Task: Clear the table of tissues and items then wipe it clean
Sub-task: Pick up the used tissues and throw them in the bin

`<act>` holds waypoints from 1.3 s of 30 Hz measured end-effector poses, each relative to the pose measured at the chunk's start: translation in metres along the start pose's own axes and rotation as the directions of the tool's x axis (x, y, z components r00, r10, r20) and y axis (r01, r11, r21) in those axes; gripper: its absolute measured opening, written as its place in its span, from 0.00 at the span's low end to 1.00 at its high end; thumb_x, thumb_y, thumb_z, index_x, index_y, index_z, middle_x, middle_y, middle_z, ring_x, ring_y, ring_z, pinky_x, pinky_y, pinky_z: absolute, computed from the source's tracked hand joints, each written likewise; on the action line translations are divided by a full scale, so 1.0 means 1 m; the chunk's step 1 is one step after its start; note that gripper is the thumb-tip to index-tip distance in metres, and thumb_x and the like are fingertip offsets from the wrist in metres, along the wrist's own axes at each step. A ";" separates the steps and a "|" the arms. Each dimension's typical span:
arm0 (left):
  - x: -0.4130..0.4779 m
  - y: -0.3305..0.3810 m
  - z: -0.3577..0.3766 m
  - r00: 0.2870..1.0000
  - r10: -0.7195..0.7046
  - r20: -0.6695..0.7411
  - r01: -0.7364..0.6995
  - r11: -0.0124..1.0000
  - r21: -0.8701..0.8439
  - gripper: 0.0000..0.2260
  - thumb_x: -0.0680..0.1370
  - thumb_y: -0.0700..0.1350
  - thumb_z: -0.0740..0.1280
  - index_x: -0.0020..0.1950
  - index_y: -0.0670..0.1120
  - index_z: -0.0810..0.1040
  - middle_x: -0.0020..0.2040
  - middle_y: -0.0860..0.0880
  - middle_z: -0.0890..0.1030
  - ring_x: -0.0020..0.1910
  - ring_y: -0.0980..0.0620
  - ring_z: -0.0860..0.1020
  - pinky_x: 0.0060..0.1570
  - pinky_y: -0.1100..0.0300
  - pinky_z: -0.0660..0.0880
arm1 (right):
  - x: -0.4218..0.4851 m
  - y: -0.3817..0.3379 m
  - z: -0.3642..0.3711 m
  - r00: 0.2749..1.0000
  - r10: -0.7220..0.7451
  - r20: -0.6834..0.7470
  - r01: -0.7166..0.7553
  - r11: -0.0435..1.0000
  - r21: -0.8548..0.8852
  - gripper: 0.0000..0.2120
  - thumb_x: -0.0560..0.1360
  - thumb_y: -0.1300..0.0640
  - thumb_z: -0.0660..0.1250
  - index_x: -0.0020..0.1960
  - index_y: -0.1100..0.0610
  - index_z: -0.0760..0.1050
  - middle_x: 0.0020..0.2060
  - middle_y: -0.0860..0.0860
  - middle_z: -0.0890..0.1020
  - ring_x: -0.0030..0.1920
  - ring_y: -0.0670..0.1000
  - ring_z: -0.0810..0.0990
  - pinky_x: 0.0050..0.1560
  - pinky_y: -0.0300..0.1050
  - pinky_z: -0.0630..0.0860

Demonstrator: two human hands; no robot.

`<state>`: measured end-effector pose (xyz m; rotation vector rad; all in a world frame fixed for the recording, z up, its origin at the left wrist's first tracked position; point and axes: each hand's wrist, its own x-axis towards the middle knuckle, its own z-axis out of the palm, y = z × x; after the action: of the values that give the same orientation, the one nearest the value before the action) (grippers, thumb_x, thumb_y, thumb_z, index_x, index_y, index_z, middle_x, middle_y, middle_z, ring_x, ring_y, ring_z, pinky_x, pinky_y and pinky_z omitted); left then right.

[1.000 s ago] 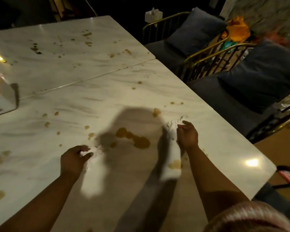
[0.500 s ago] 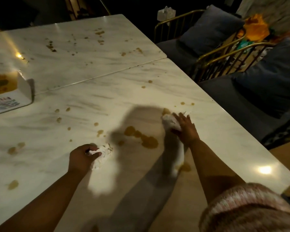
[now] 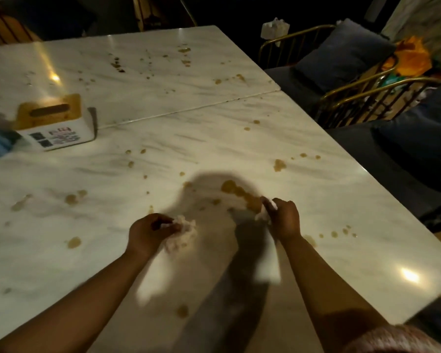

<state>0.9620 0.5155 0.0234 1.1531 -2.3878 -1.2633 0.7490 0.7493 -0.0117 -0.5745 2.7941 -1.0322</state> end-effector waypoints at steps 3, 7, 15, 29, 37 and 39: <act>-0.021 -0.022 -0.031 0.999 0.034 0.030 -0.033 0.999 -0.023 0.06 0.68 0.46 0.76 0.42 0.47 0.82 0.38 0.53 0.81 0.38 0.63 0.76 0.37 0.78 0.67 | -0.037 -0.045 0.020 0.997 0.061 0.041 -0.064 0.995 0.074 0.26 0.79 0.44 0.57 0.26 0.55 0.66 0.29 0.58 0.75 0.33 0.53 0.72 0.37 0.46 0.61; -0.049 -0.060 -0.085 0.999 0.034 0.005 -0.034 0.997 -0.065 0.07 0.67 0.46 0.77 0.37 0.53 0.80 0.33 0.60 0.80 0.38 0.63 0.76 0.36 0.78 0.68 | -0.090 -0.093 0.055 1.000 0.008 0.010 -0.010 0.981 0.195 0.19 0.77 0.50 0.62 0.30 0.56 0.65 0.27 0.49 0.69 0.33 0.51 0.69 0.37 0.42 0.60; -0.102 -0.142 -0.191 0.997 -0.006 -0.071 0.000 0.996 -0.084 0.07 0.67 0.45 0.77 0.41 0.47 0.81 0.36 0.56 0.80 0.38 0.63 0.75 0.34 0.78 0.68 | -0.190 -0.196 0.126 0.989 -0.041 0.145 -0.020 0.918 0.396 0.08 0.74 0.65 0.68 0.36 0.64 0.78 0.31 0.44 0.78 0.32 0.33 0.77 0.35 0.26 0.67; -0.159 -0.240 -0.290 0.920 -0.265 -0.288 0.205 0.953 -0.222 0.15 0.67 0.43 0.77 0.51 0.46 0.79 0.45 0.52 0.79 0.42 0.56 0.76 0.36 0.72 0.68 | -0.244 -0.319 0.212 0.767 -0.258 0.587 0.112 0.955 0.274 0.21 0.79 0.60 0.60 0.72 0.59 0.64 0.68 0.55 0.71 0.64 0.53 0.73 0.58 0.37 0.69; -0.196 -0.334 -0.398 0.896 -0.257 -0.362 0.170 0.952 -0.256 0.14 0.66 0.42 0.77 0.50 0.44 0.81 0.44 0.51 0.80 0.43 0.54 0.77 0.40 0.73 0.69 | -0.329 -0.416 0.296 0.838 -0.305 0.452 0.080 0.889 0.452 0.16 0.65 0.63 0.77 0.52 0.63 0.81 0.49 0.56 0.84 0.44 0.41 0.80 0.44 0.25 0.72; -0.205 -0.363 -0.432 0.900 -0.255 -0.352 0.157 0.945 -0.286 0.13 0.65 0.40 0.78 0.48 0.43 0.82 0.41 0.51 0.80 0.42 0.54 0.77 0.36 0.77 0.70 | -0.353 -0.443 0.320 0.853 -0.295 0.430 0.051 0.868 0.493 0.14 0.65 0.64 0.77 0.50 0.62 0.82 0.48 0.57 0.84 0.39 0.37 0.79 0.45 0.29 0.74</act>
<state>1.5136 0.2787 0.0427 1.4477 -1.8035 -1.2180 1.2853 0.3826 0.0200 -0.8903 1.9795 -1.3118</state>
